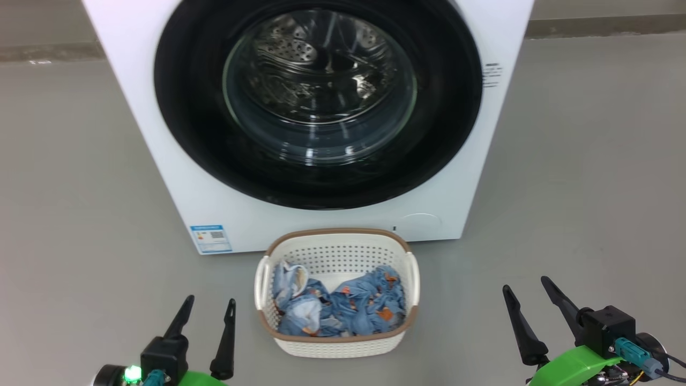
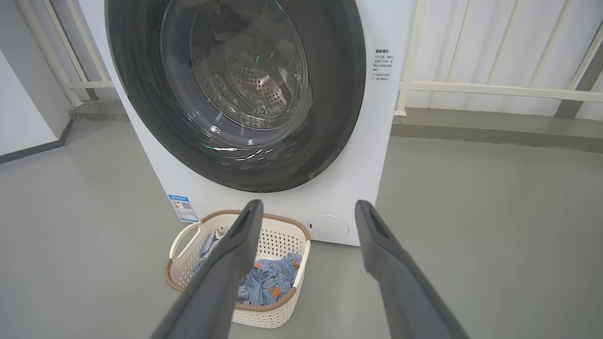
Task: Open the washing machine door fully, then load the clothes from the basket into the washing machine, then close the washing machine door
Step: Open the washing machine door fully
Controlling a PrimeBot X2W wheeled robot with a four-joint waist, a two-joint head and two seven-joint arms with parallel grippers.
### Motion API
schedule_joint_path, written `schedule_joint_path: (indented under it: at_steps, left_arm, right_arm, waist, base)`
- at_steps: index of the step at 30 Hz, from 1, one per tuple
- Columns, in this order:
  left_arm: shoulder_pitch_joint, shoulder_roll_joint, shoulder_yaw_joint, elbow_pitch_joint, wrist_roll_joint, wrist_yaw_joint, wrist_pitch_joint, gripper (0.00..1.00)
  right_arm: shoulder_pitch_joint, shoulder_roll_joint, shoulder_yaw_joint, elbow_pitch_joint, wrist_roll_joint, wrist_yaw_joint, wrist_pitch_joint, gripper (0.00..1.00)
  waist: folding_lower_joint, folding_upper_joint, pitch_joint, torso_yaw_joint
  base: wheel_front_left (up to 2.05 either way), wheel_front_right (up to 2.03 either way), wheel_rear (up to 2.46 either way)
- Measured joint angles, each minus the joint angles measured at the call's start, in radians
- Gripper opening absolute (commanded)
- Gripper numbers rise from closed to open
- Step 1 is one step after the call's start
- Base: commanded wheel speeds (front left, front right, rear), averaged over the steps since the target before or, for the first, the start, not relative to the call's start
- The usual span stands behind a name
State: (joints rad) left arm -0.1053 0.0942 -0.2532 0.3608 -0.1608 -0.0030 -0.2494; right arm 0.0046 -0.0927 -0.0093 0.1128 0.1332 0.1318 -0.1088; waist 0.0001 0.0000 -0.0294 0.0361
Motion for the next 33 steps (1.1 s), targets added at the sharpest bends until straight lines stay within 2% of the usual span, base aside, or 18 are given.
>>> schedule_joint_path:
  at_steps: [19, 25, 33]
  left_arm:
    - [-0.01, 0.0, -0.007, -0.026, -0.01, 0.008, 0.0, 1.0]
    - [-0.01, 0.0, -0.008, -0.027, -0.01, 0.008, 0.0, 1.0]
    - [-0.01, 0.002, -0.008, -0.026, -0.01, 0.009, 0.0, 1.0]
  right_arm:
    - [0.0, -0.003, -0.006, 0.0, 0.0, 0.0, -0.008, 1.0]
    - [0.0, -0.003, -0.006, 0.0, 0.0, 0.0, -0.008, 1.0]
    - [0.0, -0.002, -0.006, 0.0, 0.0, 0.0, -0.018, 1.0]
  waist:
    - [0.0, 0.0, 0.015, -0.005]
    - [0.0, 0.0, 0.015, -0.005]
    - [0.0, 0.0, 0.015, -0.005]
  base:
    - [1.16, 1.16, -2.32]
    - [0.54, 0.54, -1.07]
    - [0.04, 0.04, -0.09]
